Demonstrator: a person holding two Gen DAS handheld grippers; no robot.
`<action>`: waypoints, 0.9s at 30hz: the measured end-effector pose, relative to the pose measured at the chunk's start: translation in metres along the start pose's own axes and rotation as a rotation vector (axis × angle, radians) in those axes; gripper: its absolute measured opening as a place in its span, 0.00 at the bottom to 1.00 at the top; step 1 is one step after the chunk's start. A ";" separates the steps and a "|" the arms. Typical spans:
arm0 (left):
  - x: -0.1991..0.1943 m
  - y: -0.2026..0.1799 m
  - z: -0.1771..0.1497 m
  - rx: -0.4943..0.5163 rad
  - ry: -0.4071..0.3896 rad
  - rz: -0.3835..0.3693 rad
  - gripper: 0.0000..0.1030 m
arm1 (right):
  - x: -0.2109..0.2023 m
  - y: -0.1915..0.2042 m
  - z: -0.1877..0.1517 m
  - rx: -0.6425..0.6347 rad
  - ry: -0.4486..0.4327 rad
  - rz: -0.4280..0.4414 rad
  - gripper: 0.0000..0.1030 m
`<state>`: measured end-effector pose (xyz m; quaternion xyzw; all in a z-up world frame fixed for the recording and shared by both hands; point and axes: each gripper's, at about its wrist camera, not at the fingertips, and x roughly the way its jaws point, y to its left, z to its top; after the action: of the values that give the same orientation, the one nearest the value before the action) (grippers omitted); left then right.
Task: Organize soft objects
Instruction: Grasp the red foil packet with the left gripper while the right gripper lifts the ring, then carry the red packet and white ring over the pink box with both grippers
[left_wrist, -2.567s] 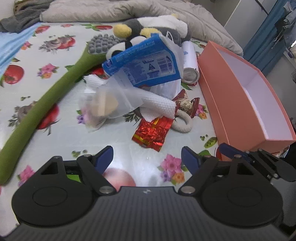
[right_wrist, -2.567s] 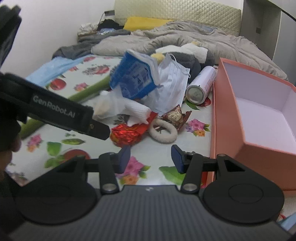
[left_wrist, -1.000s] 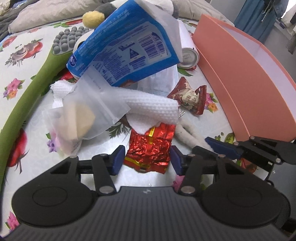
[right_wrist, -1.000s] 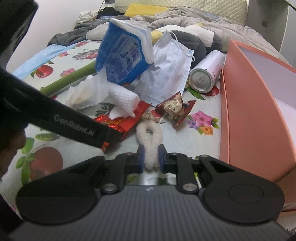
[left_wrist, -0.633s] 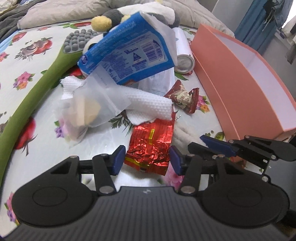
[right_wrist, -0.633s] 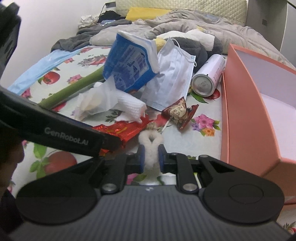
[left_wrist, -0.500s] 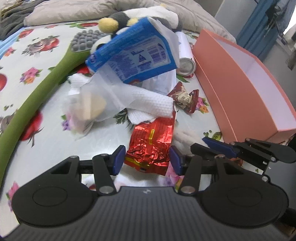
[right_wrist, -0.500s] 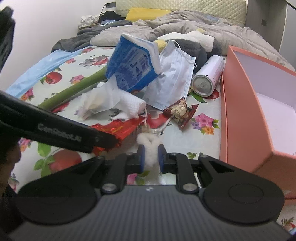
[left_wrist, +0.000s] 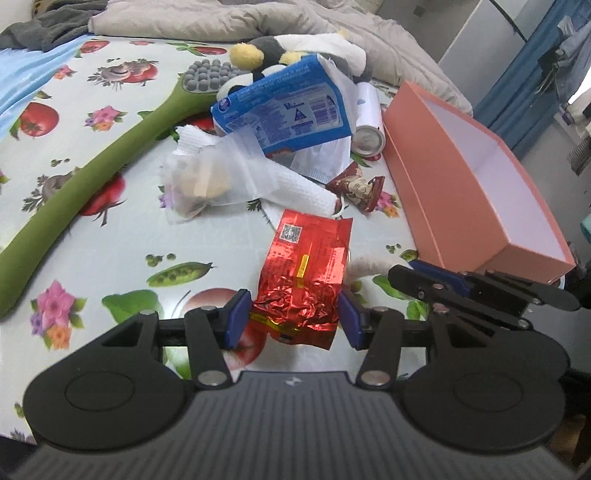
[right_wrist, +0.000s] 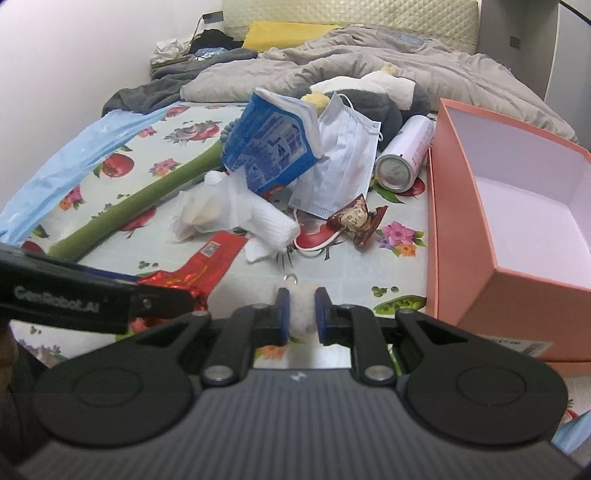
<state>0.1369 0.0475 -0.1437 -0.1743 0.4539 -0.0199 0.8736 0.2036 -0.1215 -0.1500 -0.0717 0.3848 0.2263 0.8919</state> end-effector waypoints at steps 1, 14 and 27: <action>-0.003 0.000 -0.001 -0.003 -0.006 0.000 0.56 | -0.002 0.000 0.000 0.003 0.000 0.000 0.17; -0.035 -0.012 0.028 -0.023 -0.056 0.000 0.56 | -0.027 -0.013 0.016 0.056 -0.024 0.007 0.15; -0.070 -0.063 0.089 0.107 -0.136 0.015 0.56 | -0.073 -0.036 0.078 0.064 -0.152 0.034 0.15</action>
<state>0.1752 0.0275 -0.0213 -0.1249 0.3931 -0.0257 0.9106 0.2276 -0.1550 -0.0451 -0.0194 0.3243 0.2339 0.9164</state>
